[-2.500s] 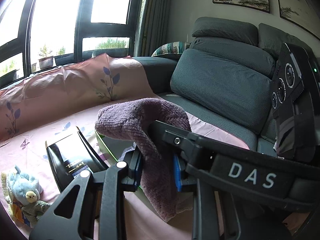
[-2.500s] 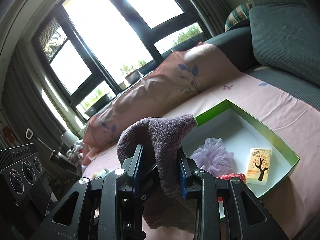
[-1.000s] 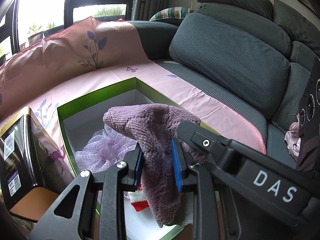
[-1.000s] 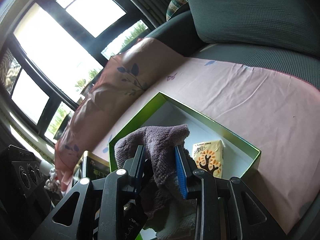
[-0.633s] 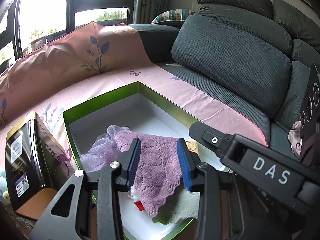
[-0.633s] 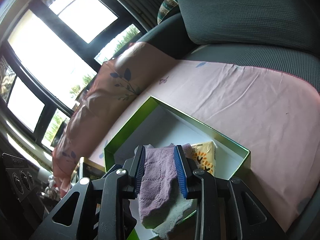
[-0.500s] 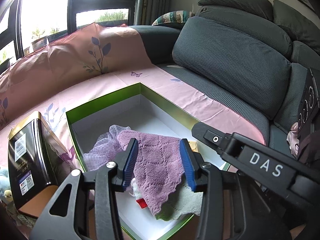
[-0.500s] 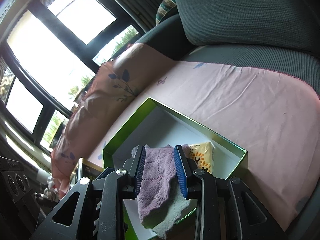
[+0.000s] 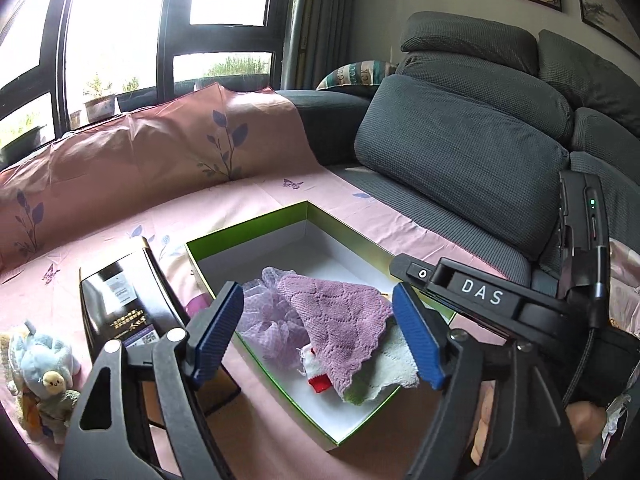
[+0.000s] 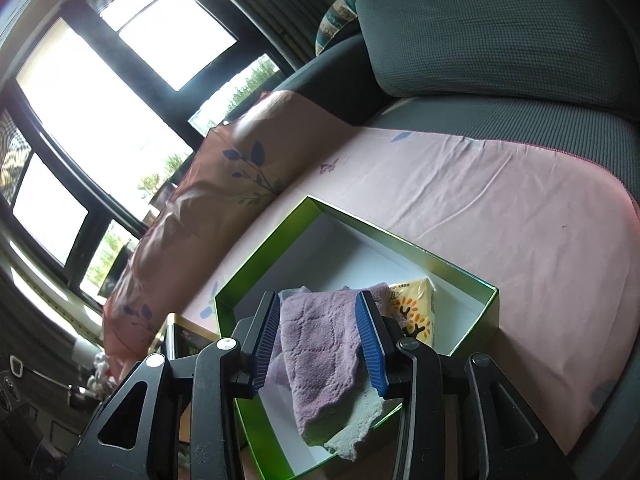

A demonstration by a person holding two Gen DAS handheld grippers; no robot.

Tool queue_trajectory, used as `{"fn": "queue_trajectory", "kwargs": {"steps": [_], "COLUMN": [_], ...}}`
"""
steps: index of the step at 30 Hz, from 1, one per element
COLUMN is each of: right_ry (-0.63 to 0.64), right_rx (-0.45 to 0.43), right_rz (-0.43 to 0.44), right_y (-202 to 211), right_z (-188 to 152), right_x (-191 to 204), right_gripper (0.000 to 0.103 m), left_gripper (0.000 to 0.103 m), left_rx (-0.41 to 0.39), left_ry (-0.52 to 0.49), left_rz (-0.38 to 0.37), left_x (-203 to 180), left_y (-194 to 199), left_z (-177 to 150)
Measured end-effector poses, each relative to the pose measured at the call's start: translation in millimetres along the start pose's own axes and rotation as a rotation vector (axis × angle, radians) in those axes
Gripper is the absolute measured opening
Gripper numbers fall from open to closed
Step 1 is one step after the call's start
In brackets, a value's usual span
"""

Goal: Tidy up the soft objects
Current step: 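Lower the purple cloth into the box and open the right gripper, then move the right gripper to the green knitted towel by the blue plush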

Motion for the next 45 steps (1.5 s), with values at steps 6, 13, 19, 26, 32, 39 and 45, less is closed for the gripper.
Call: {"fn": "queue_trajectory", "kwargs": {"steps": [6,13,19,26,32,39,45], "right_ry": [0.026,0.075,0.133,0.225,0.377,0.546,0.615], "right_rx": [-0.003,-0.003,-0.019,-0.018,0.029,0.126,0.262], "right_rz": [-0.005,-0.05,-0.074,0.005,0.116,0.23,0.211], "right_y": [1,-4,-3,3,3,-11,-53], "right_z": [-6,-17,-27,-46,-84,-147,-193], "right_x": [14,36,58,102,165,234,257], "right_gripper": [0.065,0.082,0.083,0.084,0.085,0.085,0.085], "left_gripper": [0.085,0.096,0.097,0.099,0.099,0.099,0.099], "left_rx": [-0.041,-0.036,-0.045,-0.042,0.01,0.08,0.111], "left_ry": [0.058,0.127,0.28,0.504,0.66,0.715,0.705], "left_rz": [0.035,0.156,0.25,0.376,0.377,0.358,0.412], "left_x": [34,94,164,249,298,316,320], "left_y": [42,81,115,142,140,131,128], "left_z": [-15,-44,-74,-125,-162,-180,-186]}}
Point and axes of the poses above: each gripper's, at about its wrist camera, not at the fingertips, and y roughly against the way its jaws point, x to its left, z to its top, the point moved 5 cm from there along -y, roughly the way its jaws point, and after that the axes turned 6 degrees about x, right-handed, at the moved point
